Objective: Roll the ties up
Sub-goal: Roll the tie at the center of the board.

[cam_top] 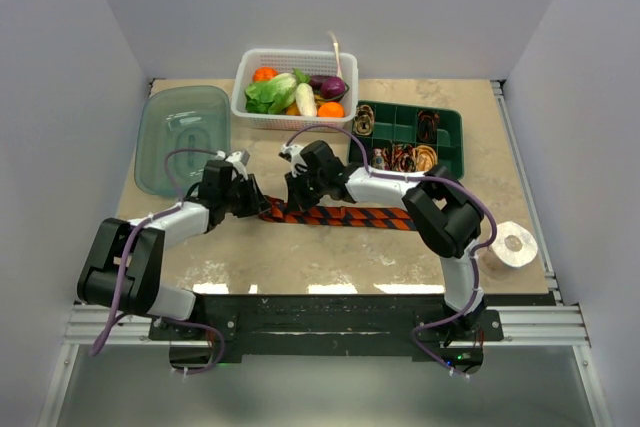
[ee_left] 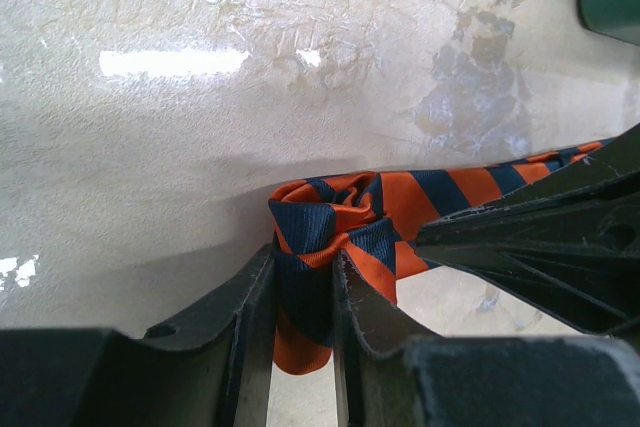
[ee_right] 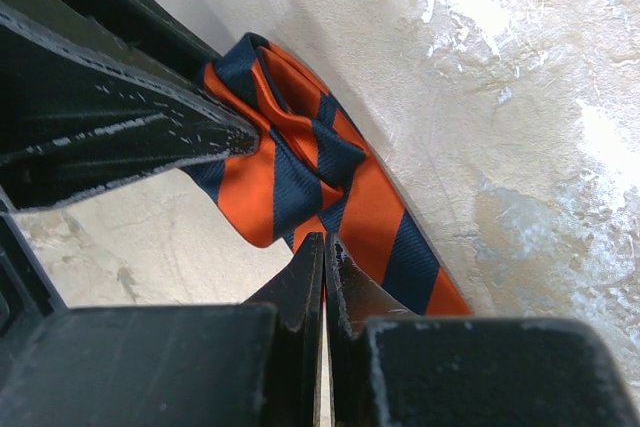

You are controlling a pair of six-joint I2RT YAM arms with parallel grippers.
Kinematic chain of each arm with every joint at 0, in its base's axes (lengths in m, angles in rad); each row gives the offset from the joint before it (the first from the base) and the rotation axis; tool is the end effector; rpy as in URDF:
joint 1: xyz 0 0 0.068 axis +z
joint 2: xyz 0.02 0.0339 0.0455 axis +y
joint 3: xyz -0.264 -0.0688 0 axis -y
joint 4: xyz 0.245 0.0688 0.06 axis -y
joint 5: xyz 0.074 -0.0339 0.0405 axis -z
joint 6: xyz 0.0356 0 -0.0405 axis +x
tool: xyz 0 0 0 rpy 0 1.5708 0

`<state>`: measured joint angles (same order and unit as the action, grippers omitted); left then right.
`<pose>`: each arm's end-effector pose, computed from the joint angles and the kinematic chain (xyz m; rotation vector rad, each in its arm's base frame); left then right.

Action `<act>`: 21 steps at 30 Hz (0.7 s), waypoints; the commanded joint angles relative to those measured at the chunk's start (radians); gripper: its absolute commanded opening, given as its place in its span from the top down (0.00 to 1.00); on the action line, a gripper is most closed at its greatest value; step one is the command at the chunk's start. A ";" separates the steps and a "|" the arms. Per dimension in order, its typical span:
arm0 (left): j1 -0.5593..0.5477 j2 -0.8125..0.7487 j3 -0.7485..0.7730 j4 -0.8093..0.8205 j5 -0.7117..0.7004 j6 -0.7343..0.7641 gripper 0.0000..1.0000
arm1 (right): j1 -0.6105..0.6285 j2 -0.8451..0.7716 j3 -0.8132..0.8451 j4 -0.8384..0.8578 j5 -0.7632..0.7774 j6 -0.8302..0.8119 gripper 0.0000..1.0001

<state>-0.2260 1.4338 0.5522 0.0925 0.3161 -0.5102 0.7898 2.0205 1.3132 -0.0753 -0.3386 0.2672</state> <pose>0.2529 -0.0695 0.1476 -0.1858 2.4234 -0.7203 0.2987 0.3182 0.1618 -0.8110 2.3504 0.8861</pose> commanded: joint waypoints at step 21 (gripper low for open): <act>-0.070 -0.053 0.091 -0.132 -0.153 0.042 0.82 | 0.006 -0.026 0.025 -0.173 0.181 -0.056 1.00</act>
<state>-0.2951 1.4117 0.6193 -0.0414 0.1791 -0.4862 0.7898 2.0285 1.3628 -0.2260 -0.1745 0.2371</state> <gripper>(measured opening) 0.295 0.006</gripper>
